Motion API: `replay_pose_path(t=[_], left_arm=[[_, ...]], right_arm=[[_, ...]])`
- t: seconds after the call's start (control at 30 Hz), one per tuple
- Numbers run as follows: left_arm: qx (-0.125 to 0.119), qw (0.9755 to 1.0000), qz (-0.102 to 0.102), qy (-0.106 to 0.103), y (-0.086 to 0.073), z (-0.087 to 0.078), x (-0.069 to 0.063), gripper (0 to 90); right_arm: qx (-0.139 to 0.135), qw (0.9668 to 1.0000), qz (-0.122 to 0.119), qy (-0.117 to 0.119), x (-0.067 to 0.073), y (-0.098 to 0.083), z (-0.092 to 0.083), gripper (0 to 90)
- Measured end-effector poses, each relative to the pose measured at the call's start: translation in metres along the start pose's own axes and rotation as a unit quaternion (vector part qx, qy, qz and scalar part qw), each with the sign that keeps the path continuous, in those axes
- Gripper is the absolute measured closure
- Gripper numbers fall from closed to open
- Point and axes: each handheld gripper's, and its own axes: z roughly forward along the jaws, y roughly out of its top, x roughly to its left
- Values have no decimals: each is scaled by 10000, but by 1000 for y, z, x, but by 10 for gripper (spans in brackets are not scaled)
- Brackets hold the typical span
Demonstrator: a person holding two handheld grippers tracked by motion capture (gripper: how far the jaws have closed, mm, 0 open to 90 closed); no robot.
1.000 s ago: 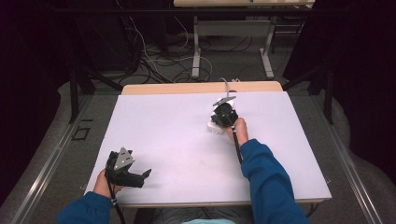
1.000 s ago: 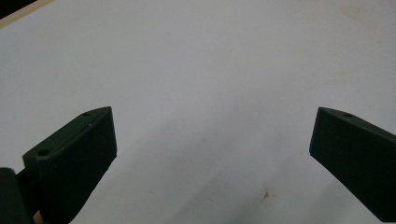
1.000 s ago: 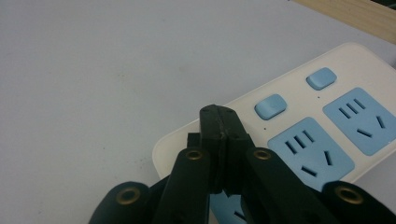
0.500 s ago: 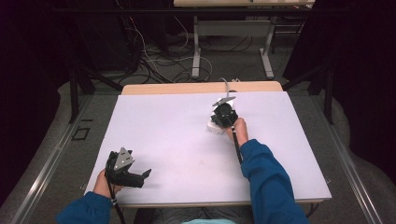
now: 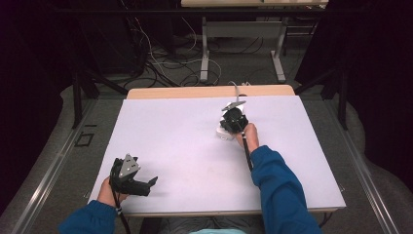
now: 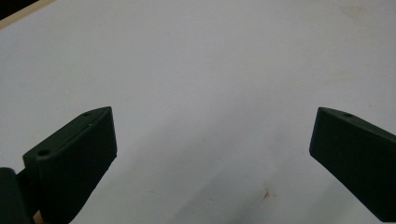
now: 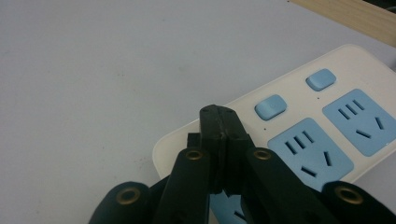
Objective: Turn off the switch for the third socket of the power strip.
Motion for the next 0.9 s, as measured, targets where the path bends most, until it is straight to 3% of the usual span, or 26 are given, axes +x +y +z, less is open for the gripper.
replay_pose_path(t=[0.1,0.37,0.5,0.63,0.9], left_arm=[[3,10000,4,-1,0,0,0,7],[3,10000,4,1,0,0,0,7],[1,10000,4,2,0,0,0,7],[0,10000,2,1,0,0,0,7],[2,10000,5,4,0,0,0,7]], right_arm=[[-25,10000,83,24,0,0,0,900],[-20,10000,73,2,0,-1,0,900],[-49,10000,-51,0,-1,0,0,900],[-27,10000,44,16,0,0,0,900],[-20,10000,5,-14,0,0,0,900]])
